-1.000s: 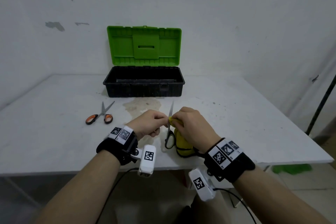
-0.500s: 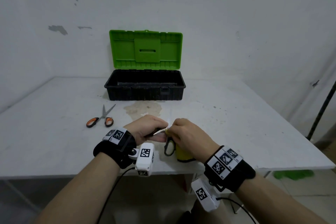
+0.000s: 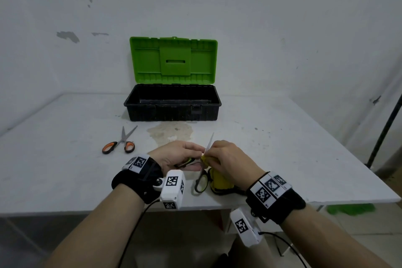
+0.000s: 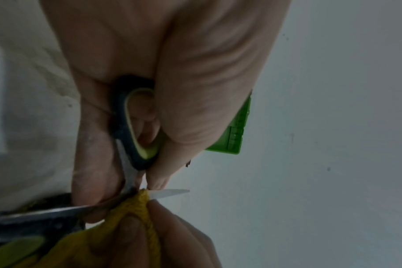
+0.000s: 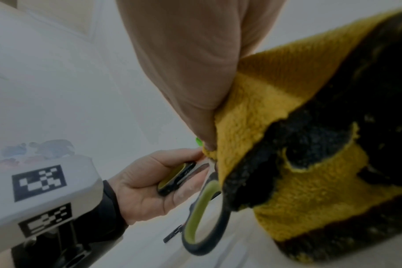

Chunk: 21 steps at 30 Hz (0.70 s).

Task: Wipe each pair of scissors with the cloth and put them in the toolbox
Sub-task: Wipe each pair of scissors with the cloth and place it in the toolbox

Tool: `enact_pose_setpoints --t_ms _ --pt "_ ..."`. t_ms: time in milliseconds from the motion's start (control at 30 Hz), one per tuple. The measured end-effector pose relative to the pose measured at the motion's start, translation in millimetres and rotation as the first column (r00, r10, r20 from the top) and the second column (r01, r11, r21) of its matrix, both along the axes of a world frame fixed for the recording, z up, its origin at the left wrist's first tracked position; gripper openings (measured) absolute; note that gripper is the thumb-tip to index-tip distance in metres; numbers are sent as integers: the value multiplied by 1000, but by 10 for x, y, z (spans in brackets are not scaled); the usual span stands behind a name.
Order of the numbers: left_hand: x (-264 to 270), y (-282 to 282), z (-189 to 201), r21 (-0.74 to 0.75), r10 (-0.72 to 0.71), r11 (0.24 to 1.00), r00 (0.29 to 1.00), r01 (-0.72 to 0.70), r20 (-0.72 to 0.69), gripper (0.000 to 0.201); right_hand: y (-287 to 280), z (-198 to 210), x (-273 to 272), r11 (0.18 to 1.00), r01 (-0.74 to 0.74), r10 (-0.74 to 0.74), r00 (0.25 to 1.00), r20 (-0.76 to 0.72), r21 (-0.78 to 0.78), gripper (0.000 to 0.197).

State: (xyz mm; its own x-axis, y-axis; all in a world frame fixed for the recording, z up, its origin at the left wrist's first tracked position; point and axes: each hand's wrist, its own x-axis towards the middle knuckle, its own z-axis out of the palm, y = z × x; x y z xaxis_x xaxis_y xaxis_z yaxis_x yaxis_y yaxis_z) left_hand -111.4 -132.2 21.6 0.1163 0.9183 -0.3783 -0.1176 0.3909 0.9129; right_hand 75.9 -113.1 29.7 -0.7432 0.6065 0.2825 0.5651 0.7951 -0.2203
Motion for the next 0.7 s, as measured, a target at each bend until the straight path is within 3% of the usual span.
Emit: enact_pose_setpoints --t_ms 200,433,567,633,700 --pt "-27 -55 -42 -2 -42 999 996 43 82 25 22 25 -5 999 21 -20 999 -31 31 16" --pt "-36 -53 -75 8 -30 999 998 31 -51 19 -33 51 -65 997 -40 37 998 43 62 20" --pt "-34 -48 -102 23 28 999 992 -25 -127 20 -145 56 -62 982 -166 151 978 145 92 38" --pt "-26 -49 -121 31 47 999 985 -43 -167 17 -182 131 -36 983 -181 169 963 208 37 31" --pt "-11 -27 -147 32 38 999 985 -33 -170 19 -147 191 -19 992 -120 112 977 181 34 27"
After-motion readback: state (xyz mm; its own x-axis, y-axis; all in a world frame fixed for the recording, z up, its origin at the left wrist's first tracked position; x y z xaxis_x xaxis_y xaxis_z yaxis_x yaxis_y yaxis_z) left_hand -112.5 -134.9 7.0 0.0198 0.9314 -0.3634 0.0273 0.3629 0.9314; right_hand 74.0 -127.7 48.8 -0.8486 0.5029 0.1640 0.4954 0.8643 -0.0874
